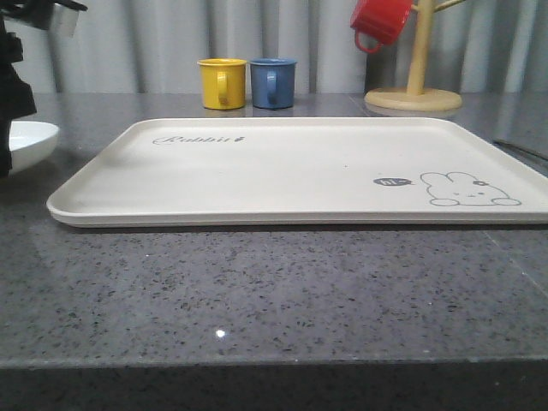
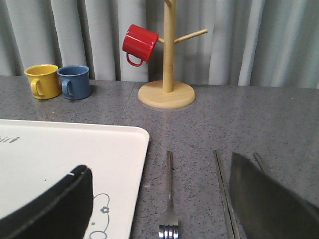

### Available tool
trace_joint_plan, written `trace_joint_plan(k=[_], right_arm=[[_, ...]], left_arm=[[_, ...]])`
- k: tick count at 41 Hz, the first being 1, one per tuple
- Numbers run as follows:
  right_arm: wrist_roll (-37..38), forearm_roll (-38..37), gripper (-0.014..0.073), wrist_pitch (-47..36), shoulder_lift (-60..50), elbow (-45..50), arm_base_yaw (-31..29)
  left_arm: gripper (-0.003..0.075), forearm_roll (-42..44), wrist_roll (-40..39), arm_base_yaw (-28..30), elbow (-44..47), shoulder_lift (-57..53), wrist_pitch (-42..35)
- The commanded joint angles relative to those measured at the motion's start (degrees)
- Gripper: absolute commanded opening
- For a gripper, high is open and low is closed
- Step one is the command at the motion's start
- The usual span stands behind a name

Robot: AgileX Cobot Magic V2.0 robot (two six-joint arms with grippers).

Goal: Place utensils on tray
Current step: 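Grasp the rim of the white plate with the left gripper and lift, then carry the plate over the tray and lower it onto the tray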

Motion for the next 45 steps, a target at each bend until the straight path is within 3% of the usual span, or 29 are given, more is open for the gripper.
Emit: trace_joint_plan(k=[1, 9, 21, 45], right_arm=[[-0.32, 0.08, 0.0590, -4.71, 0.83, -2.08, -0.31], [-0.32, 0.08, 0.0590, -4.71, 0.83, -2.08, -0.31], [-0.32, 0.08, 0.0590, -4.71, 0.83, -2.08, -0.31], [-0.32, 0.08, 0.0590, -4.71, 0.83, -2.08, -0.31]], left_arm=[[-0.0018, -1.05, -0.32, -0.38, -1.53, -4.86, -0.17], [-0.0018, -0.84, -0.32, -0.38, -2.62, -9.14, 0.52], [-0.0018, -0.78, -0.32, -1.85, -11.24, -9.93, 5.00], [-0.0018, 2.22, -1.86, -23.46, -23.70, 1.21, 4.67]])
